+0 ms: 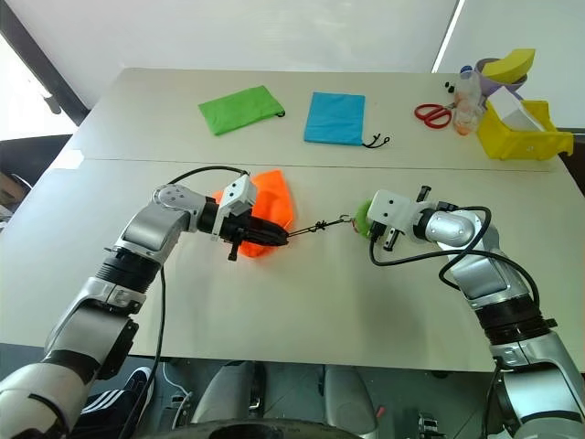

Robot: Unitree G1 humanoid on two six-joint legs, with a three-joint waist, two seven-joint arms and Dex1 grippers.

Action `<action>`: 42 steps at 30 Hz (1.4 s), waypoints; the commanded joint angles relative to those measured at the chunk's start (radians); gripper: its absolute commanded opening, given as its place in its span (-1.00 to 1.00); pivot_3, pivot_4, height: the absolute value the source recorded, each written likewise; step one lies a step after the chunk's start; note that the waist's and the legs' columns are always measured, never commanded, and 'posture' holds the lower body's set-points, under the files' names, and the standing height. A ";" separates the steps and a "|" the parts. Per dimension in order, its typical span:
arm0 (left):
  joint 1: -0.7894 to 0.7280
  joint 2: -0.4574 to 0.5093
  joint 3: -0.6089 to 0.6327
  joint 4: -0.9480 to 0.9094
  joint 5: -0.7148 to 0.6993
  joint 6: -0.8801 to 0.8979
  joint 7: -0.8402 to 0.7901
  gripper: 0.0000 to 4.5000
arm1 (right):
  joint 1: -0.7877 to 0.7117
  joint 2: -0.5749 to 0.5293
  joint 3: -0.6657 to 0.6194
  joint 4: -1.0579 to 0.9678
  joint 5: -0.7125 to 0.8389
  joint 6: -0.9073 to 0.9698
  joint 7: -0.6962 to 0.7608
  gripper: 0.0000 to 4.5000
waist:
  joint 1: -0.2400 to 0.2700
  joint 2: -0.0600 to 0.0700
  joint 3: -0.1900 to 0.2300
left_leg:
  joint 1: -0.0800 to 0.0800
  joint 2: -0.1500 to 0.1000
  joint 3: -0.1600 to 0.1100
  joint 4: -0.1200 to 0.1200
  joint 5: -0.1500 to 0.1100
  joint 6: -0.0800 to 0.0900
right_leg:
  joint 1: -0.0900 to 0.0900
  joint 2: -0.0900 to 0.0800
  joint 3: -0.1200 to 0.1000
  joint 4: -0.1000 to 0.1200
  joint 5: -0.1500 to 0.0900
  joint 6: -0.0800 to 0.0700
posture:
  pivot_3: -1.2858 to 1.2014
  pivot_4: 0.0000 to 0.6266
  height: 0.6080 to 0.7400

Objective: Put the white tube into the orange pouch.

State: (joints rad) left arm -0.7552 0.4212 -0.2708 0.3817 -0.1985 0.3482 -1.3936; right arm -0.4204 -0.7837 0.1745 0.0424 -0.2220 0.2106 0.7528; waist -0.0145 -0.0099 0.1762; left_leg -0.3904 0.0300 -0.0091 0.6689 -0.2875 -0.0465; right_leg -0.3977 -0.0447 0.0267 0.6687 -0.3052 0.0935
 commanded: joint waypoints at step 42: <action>0.036 0.063 0.168 -0.125 -0.204 0.048 0.048 1.00 | 0.046 0.029 -0.069 -0.187 0.167 0.168 0.102 0.37 | 0.000 0.000 0.000 | 0.000 0.000 0.000 0.000 0.000 0.000 | 0.000 0.000 0.000 0.000 0.000 0.000 | 0.03 -0.52 1.00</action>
State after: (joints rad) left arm -0.6889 0.4868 -0.1511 0.2845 -0.3644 0.3747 -1.3657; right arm -0.3626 -0.7331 0.1492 -0.1106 -0.0680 0.3893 0.8544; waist -0.0140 -0.0098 0.1761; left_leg -0.3901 0.0304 -0.0091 0.6688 -0.2875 -0.0464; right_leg -0.3976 -0.0448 0.0267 0.6690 -0.3051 0.0935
